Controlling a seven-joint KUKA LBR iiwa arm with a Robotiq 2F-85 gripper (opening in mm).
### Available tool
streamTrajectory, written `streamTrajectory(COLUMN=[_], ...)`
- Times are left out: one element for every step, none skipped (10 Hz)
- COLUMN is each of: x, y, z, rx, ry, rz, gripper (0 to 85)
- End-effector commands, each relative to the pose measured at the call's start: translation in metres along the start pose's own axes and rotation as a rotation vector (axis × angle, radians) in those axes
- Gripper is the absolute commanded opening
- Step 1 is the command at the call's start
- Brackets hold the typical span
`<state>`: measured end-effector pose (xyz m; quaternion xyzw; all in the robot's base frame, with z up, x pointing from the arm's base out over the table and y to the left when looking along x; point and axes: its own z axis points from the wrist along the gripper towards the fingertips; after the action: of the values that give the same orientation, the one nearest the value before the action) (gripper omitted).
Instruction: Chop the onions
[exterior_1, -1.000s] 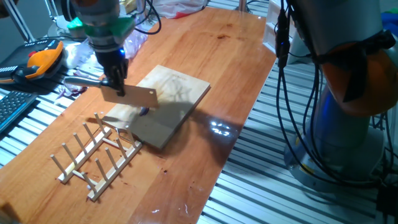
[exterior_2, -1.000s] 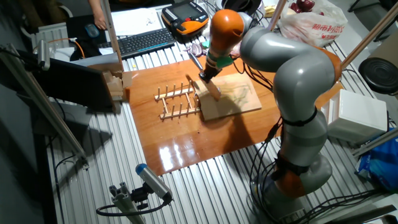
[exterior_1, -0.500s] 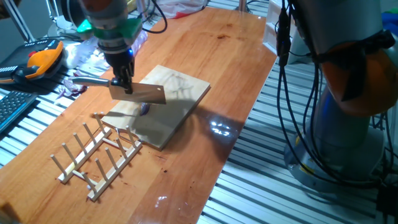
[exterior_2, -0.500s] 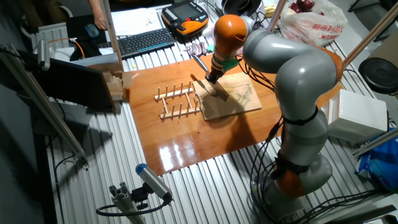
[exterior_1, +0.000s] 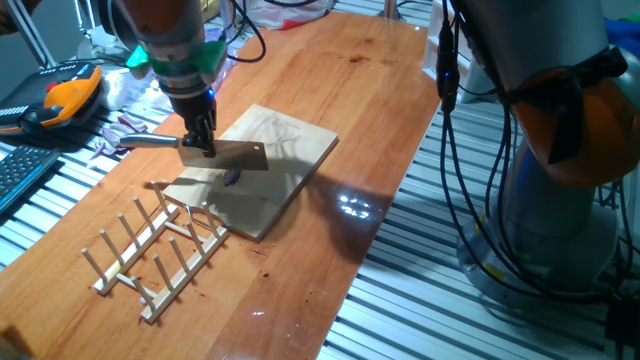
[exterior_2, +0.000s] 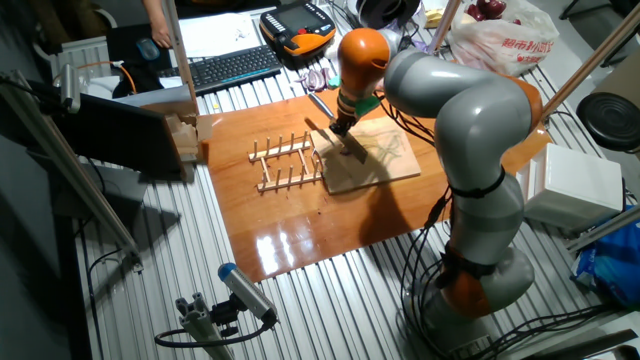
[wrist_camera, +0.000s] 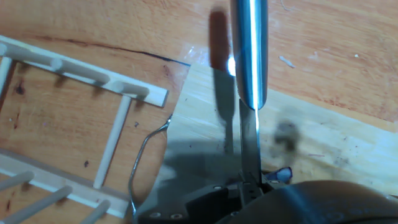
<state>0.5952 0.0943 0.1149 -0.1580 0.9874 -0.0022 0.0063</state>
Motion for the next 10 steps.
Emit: streamTrajectory(x=[0.001, 0.002, 0.005, 0.005, 0.005, 0.005, 0.005, 0.005, 0.005, 0.005], y=[0.001, 0.001, -0.002, -0.005, -0.005, -0.005, -0.004, -0.004, -0.005, -0.005], z=[0.004, 0.009, 0.015, 0.018, 0.019, 0.021, 0.024, 0.028, 0.032, 0.035], rx=[-0.001, 0.0, -0.01, -0.013, -0.013, -0.013, -0.015, -0.013, -0.017, -0.019], ry=[0.0, -0.004, -0.011, -0.017, -0.017, -0.022, -0.027, -0.031, -0.034, -0.04], rz=[0.002, 0.004, 0.002, -0.004, -0.005, -0.005, -0.005, -0.003, -0.003, -0.005], gripper=[0.0, 0.0, 0.0, 0.0, 0.0, 0.0, 0.0, 0.0, 0.0, 0.0])
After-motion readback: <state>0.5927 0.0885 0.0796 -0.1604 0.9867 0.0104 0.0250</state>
